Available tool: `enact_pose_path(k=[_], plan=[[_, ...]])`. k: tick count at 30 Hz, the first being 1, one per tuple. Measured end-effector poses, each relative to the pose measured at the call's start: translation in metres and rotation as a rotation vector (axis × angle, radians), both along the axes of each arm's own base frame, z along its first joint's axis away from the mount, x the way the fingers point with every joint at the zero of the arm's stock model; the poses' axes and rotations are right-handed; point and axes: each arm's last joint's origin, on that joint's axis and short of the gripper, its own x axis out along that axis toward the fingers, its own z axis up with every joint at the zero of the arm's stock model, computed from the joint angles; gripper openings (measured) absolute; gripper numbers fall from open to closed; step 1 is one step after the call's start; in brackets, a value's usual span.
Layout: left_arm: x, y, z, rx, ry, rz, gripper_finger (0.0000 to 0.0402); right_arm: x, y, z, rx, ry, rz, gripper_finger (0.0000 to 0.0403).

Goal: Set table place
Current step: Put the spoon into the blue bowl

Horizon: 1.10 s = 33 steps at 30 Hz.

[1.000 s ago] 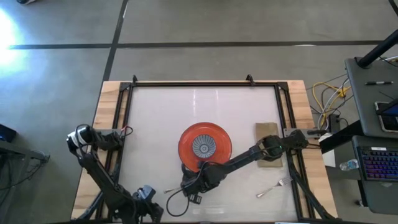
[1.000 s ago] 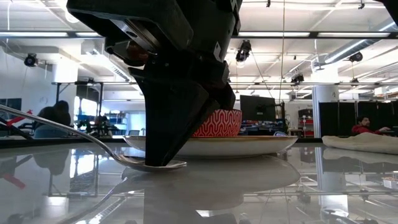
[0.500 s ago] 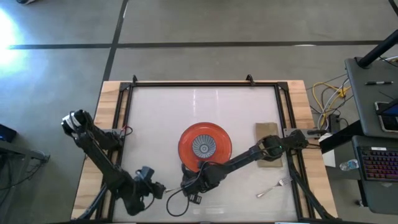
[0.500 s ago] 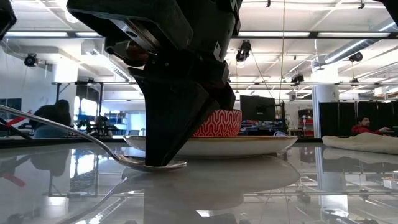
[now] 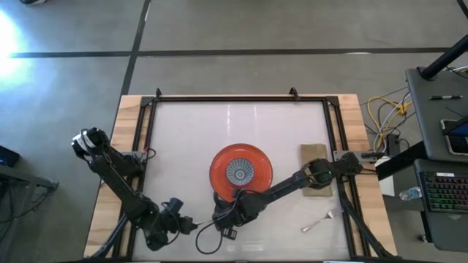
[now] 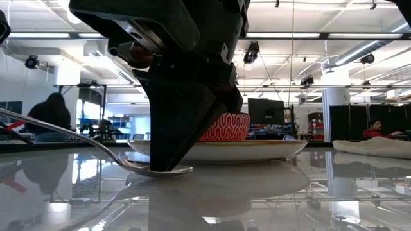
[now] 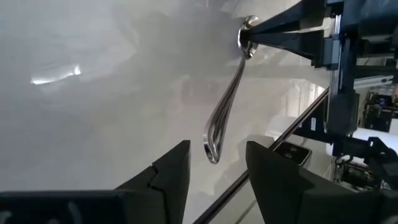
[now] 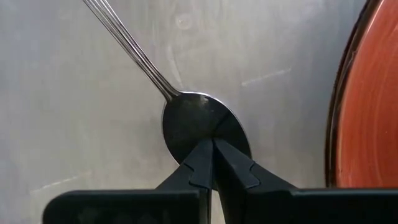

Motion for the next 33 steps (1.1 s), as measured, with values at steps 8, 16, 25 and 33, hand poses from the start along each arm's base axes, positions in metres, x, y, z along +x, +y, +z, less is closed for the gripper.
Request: enact_pose_path(k=[8,16,25,33], plan=[[-0.0002,-0.0006,0.0,0.002,-0.005,-0.007,0.0132,0.0001,0.0,0.0,-0.002,-0.002,0.001,0.0008],[-0.0001,-0.0006,-0.0007,0.009,-0.005,-0.012,0.0059,0.0006,0.0002,0.0002,0.0,-0.007,0.001,0.0008],[-0.0002,0.0,-0.0013,0.017,-0.007,-0.007,0.0034,0.0017,0.0007,0.0004,0.005,-0.019,0.004,0.0008],[0.001,0.0008,-0.0022,0.049,-0.023,-0.007,0.0033,0.0022,0.0007,0.0005,0.007,-0.023,0.003,0.0008]])
